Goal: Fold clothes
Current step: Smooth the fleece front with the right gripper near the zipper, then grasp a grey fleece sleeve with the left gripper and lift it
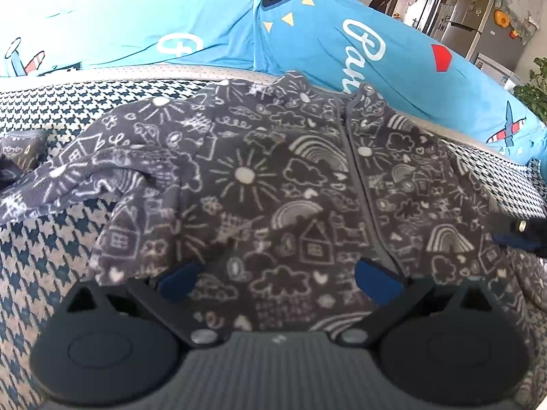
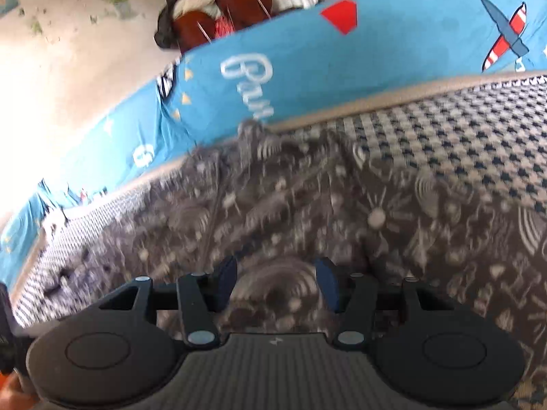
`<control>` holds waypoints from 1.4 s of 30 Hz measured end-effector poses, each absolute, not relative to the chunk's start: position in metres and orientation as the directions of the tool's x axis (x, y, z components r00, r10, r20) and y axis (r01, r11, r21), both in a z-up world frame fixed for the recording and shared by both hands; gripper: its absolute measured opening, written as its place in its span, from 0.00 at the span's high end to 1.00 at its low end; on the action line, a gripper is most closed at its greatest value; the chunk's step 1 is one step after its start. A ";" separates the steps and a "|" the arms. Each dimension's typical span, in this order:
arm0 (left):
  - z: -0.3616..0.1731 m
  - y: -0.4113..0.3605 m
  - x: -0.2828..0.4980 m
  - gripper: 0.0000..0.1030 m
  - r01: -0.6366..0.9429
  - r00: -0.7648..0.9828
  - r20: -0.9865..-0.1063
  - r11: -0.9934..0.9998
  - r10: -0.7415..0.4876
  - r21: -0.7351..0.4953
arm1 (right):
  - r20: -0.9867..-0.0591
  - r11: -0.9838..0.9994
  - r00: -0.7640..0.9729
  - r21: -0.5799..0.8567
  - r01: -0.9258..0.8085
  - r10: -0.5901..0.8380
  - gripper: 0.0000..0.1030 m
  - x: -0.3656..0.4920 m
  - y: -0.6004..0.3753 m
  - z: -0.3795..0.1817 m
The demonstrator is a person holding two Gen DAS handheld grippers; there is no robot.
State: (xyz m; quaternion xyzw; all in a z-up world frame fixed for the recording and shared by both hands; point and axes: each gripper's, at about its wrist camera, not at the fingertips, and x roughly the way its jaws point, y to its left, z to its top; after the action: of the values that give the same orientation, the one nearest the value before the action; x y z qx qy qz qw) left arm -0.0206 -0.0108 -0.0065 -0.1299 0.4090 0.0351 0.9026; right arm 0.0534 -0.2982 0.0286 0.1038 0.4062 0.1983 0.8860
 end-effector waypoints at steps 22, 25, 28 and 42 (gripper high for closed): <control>0.041 0.027 -0.053 0.00 -0.215 0.768 -0.640 0.949 0.018 -0.231 | -0.730 0.952 0.616 0.274 -0.135 0.297 0.47 0.043 -0.270 0.026; 0.048 0.044 -0.056 0.00 -0.263 0.771 -0.630 0.948 0.093 -0.182 | -0.738 0.946 0.594 0.271 -0.175 0.321 0.47 0.042 -0.256 0.024; 0.053 0.066 -0.058 0.00 -0.318 0.763 -0.621 0.941 0.180 -0.119 | -0.748 0.940 0.569 0.270 -0.209 0.342 0.46 0.040 -0.242 0.020; 0.036 0.169 -0.046 0.06 -0.508 0.638 -0.634 0.857 0.437 0.080 | -0.769 0.930 0.530 0.243 -0.275 0.357 0.34 0.036 -0.213 0.005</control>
State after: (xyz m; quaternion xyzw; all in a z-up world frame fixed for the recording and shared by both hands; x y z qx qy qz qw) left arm -0.0465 0.1694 0.0361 -0.0529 0.3354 0.2618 0.9034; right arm 0.0362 -0.2129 0.0049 0.0456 0.4498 0.1811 0.8734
